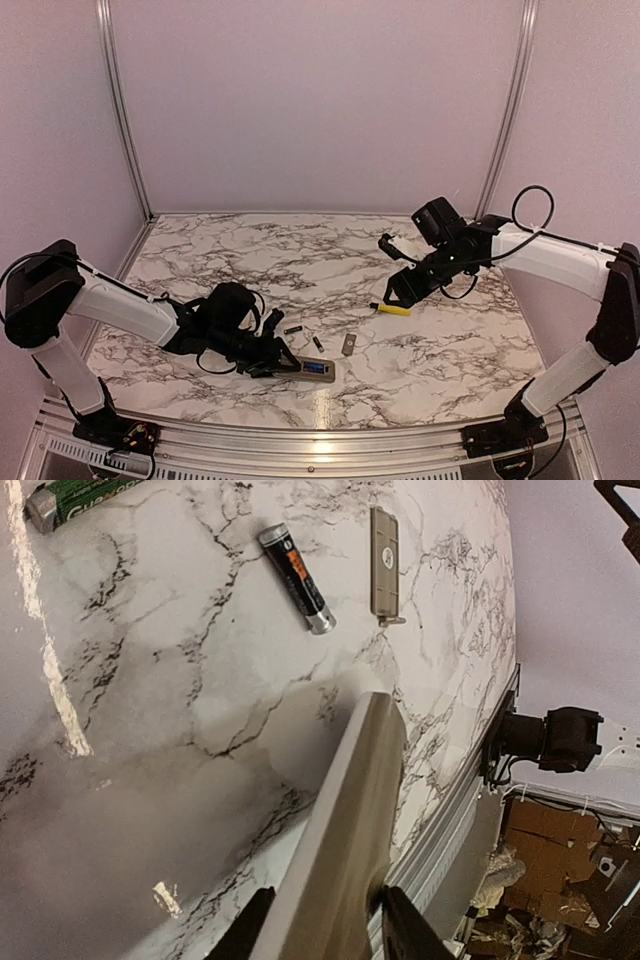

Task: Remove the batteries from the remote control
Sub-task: Place the remote control without the battery cover at the center of the board, then pick up the screwdriver from the center of the board.

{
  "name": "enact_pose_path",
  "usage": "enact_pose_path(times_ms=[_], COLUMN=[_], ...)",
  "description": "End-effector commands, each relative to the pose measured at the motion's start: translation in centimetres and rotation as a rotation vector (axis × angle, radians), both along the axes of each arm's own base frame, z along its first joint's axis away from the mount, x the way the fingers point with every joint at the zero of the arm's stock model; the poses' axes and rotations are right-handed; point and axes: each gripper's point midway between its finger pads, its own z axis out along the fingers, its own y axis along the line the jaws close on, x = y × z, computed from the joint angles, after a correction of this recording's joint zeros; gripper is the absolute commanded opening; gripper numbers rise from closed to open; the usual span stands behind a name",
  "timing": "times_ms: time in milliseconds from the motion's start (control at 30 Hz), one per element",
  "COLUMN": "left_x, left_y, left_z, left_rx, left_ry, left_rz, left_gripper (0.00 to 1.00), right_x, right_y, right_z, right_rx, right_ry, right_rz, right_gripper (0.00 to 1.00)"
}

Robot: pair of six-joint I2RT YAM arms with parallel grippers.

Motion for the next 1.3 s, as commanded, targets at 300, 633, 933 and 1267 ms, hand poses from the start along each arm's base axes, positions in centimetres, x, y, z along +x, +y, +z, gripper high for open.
enact_pose_path(times_ms=[300, 633, 933, 1267], left_x=[0.3, 0.9, 1.9, 3.1], left_y=[1.8, 3.4, 4.4, 5.7], left_z=[-1.4, -1.3, -0.3, 2.1], left_rx=[0.129, 0.226, 0.264, 0.28], left_ry=[0.0, -0.059, -0.108, -0.174], left_rz=[-0.001, -0.011, 0.024, 0.057], left_gripper=[0.56, 0.81, 0.99, 0.99], right_x=[1.6, 3.5, 4.9, 5.7], right_y=[-0.6, -2.1, -3.2, -3.7], right_z=[-3.6, -6.3, -9.5, -11.8], right_rx=[-0.176, -0.254, -0.286, -0.279], right_ry=[-0.109, -0.114, -0.052, -0.013], right_rz=[0.249, 0.291, 0.27, 0.252], right_gripper=[0.67, 0.67, 0.64, 0.59])
